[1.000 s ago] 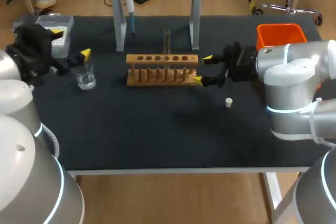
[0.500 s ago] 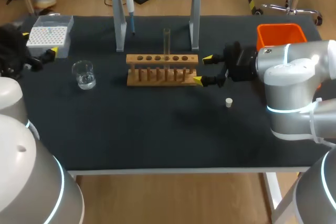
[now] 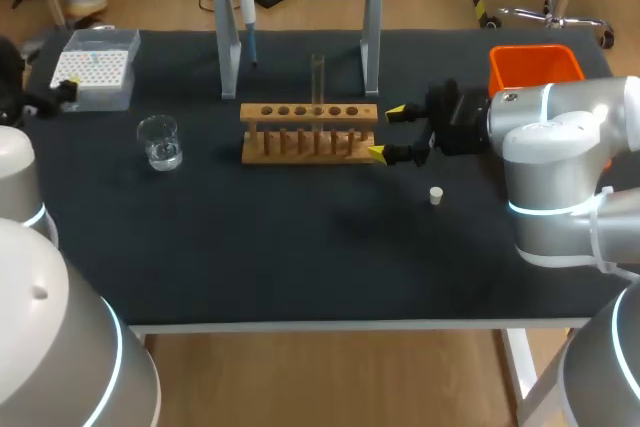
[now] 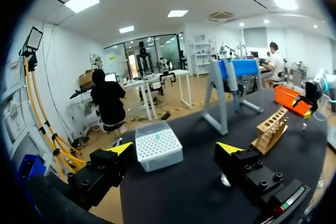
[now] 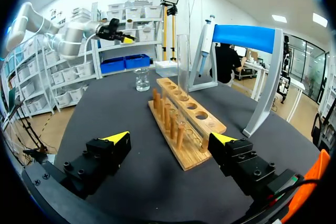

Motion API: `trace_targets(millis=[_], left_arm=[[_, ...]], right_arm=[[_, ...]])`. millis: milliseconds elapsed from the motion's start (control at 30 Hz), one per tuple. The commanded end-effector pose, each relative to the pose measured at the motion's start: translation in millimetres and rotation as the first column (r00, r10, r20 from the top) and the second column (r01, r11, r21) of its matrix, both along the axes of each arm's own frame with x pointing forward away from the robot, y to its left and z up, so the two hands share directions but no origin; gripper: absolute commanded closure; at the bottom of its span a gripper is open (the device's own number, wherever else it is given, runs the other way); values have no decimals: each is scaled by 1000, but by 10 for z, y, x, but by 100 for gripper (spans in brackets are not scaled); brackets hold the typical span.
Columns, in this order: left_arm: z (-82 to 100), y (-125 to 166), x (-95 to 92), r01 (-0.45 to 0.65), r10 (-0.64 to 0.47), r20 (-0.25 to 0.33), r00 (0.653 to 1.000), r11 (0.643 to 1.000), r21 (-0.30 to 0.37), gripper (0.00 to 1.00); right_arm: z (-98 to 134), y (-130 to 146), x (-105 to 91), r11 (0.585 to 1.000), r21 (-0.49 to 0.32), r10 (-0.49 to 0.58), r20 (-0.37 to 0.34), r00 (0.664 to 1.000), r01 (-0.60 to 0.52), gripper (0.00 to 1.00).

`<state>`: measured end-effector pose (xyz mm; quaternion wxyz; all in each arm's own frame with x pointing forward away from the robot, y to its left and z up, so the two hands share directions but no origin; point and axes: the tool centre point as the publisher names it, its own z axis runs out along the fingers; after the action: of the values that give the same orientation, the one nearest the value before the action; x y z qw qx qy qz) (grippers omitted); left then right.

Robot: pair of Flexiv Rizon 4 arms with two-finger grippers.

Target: Invert the test tube, pick up the pipette, mount the tip to pipette, aspirate from beaker and dispense into the tube, eject the tip, return the pipette, and cap with the stopper.

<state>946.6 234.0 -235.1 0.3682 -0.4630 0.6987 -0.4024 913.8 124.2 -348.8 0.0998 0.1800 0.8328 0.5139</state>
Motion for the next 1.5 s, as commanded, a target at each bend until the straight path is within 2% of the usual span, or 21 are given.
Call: trace_targets(millis=[33,933,1267,1500], left_arm=[[-27,56,182,-10,10,-19,1000,1000,8,0],[-27,56,182,-10,10,-19,1000,1000,8,0],[-157,193,542,-45,45,-52,998,999,10,0],[-262,329,895,-40,42,-98,994,999,17,0]], right_arm=[[3,-9,2,1000,-1,2,-1,1000,-2,0],[3,-9,2,1000,-1,2,-1,1000,-2,0],[3,-9,2,1000,-1,2,-1,1000,-2,0],[3,-9,2,1000,-1,2,-1,1000,-2,0]])
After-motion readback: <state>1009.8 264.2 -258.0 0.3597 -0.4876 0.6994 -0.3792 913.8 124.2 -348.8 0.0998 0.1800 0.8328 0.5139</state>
